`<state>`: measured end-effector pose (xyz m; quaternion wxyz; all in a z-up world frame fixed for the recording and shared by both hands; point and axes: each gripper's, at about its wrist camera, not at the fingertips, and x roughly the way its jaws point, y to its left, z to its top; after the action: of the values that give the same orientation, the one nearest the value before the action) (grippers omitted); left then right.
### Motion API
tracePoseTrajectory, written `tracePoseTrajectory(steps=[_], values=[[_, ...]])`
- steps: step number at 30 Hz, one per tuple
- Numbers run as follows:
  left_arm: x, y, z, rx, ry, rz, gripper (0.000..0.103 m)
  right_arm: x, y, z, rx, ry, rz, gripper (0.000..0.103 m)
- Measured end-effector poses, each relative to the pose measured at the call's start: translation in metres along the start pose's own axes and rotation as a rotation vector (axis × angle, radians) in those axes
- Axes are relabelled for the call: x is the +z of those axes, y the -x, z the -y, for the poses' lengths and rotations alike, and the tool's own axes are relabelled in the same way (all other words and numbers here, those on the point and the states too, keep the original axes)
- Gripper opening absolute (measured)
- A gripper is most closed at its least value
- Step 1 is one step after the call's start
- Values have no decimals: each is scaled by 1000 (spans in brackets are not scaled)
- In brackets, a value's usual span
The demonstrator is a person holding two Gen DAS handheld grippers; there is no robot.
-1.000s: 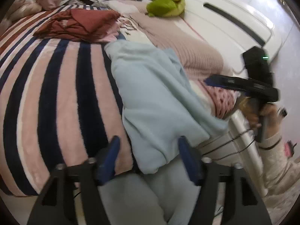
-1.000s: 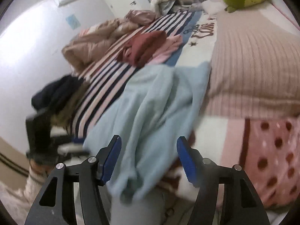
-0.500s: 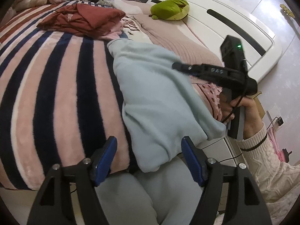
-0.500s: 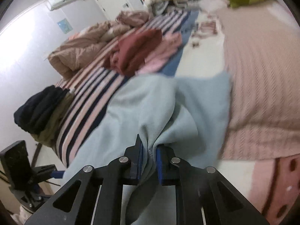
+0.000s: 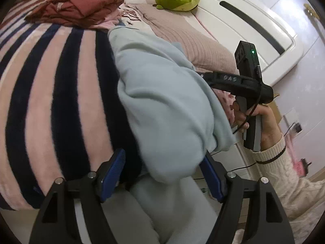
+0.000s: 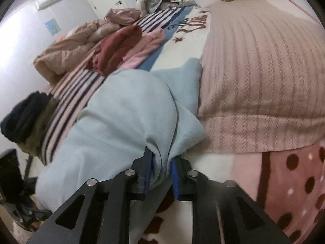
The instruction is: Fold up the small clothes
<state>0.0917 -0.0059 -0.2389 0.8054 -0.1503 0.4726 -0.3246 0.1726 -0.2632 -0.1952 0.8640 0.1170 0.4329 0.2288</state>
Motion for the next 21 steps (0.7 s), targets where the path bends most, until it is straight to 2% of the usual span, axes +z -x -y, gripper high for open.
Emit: tracePoseTrajectory(steps=[1, 2, 3, 4, 5, 7, 9, 11, 12, 13, 15, 16, 17, 19, 21], values=[[0, 2, -1, -24, 11, 7, 73, 2, 3, 3, 31, -23, 2, 45], [0, 3, -3, -56, 26, 17, 75, 3, 5, 5, 62, -44, -5, 67], [0, 4, -5, -79, 38, 20, 77, 5, 3, 8, 89, -55, -40, 76], [-1, 3, -6, -97, 50, 18, 79, 6, -1, 9, 105, -58, -77, 81], [0, 1, -8, -105, 60, 16, 79, 6, -6, 12, 120, -64, -112, 82], [2, -4, -13, -108, 89, 18, 79, 8, -11, 13, 156, -84, -108, 82], [2, -5, -16, -127, 119, 34, 78, 14, -17, 17, 243, -141, -96, 78], [7, -7, -21, -159, 160, 61, 65, 22, -30, 17, 295, -187, -112, 62], [9, -8, -23, -154, 176, 64, 53, 26, -38, 15, 297, -198, -131, 60], [11, -11, -23, -126, 186, 52, 46, 29, -44, 14, 278, -206, -143, 52], [11, -10, -19, -99, 159, 53, 39, 37, -54, 6, 258, -203, -147, 33], [12, -7, -15, -80, 131, 61, 37, 40, -59, 2, 269, -211, -159, 19], [12, -2, -11, -69, 112, 69, 36, 43, -62, -4, 273, -211, -161, 15], [18, 12, -3, -49, 66, 102, 35, 49, -57, -16, 269, -176, -132, 12], [27, 33, 3, -10, 21, 141, 35, 56, -45, -31, 318, -169, -77, 12]])
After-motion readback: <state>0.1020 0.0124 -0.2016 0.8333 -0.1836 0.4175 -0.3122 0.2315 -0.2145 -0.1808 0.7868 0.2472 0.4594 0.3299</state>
